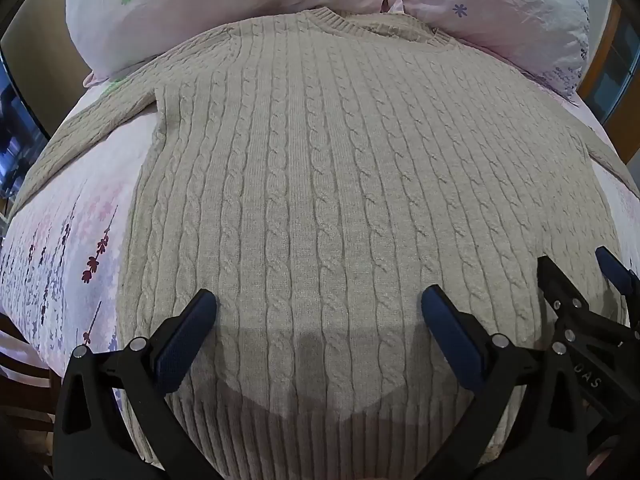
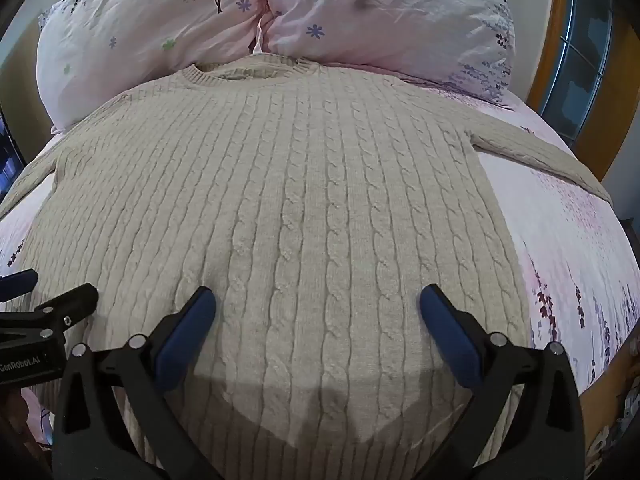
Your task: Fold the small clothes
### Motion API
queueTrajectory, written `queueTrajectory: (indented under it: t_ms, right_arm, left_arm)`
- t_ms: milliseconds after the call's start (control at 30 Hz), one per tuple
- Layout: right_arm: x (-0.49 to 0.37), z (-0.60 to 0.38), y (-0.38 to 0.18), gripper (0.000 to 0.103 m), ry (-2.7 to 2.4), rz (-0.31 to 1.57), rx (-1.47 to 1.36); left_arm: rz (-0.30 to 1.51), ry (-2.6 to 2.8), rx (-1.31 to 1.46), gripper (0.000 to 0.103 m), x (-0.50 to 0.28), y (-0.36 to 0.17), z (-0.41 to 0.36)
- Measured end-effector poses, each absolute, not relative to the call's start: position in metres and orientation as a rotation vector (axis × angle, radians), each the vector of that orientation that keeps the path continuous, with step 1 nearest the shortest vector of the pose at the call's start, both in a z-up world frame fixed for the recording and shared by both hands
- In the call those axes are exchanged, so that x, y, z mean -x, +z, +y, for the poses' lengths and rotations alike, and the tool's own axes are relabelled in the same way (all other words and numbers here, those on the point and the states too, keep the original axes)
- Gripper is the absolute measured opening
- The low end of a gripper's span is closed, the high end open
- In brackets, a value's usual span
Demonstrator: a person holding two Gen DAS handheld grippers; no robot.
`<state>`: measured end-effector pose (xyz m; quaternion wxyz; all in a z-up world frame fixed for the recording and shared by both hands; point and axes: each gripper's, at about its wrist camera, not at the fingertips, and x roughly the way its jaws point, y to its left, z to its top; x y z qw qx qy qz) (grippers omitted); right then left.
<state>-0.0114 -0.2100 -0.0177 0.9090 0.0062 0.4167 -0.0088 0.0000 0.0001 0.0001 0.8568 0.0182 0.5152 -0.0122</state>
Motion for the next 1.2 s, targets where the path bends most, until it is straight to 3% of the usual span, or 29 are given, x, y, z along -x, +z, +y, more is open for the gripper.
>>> queueTrajectory:
  t_ms: [1200]
  right_arm:
    - [0.0111, -0.2102, -0.0189, 0.101, -0.018, 0.86, -0.014]
  left_arm:
    - [1.08, -0.024, -0.038, 0.102, -0.0071, 0.0009, 0.0001]
